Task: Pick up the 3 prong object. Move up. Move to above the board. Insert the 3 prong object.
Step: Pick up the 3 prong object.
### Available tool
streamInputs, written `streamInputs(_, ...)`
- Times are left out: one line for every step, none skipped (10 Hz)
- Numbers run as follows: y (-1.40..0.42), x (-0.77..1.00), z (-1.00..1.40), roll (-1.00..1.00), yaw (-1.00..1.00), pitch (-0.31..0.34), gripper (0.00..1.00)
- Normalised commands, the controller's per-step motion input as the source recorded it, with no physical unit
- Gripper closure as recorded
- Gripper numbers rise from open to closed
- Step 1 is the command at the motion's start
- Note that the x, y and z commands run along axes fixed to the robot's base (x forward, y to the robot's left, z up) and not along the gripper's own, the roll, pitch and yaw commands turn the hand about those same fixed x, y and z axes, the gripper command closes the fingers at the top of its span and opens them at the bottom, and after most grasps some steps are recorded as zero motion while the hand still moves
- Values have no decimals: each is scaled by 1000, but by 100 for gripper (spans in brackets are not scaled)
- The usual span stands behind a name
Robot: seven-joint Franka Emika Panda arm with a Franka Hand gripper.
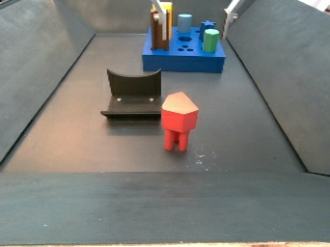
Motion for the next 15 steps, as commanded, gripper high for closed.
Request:
streamInputs(0, 63, 0, 0, 0, 0, 0)
streamInputs(20, 320, -69, 0, 0, 61, 0)
streamInputs(117, 563, -46, -46, 0, 104, 0)
streamInputs(154, 597, -11, -39, 0, 136, 0)
streamInputs(186, 634, -40, 27, 74, 187, 0)
streamInputs(274, 620, -123, 133, 294, 169, 0)
streamInputs(314, 471, -300, 141, 446, 100, 0)
streamInputs(343, 223, -446, 104, 540, 0, 0)
streamInputs(374, 137, -466, 79, 574, 0, 0)
streamInputs(400, 114, -457, 79, 589, 0, 0)
streamInputs(431, 63, -466, 79, 611, 0, 0)
streamInputs(414, 0, -446, 71, 591, 0, 0)
streamInputs(209, 0, -354, 83, 620, 0, 0)
streamInputs(234, 0, -394, 109, 646, 0, 0)
streamInputs(254, 0, -440, 99, 646, 0, 0)
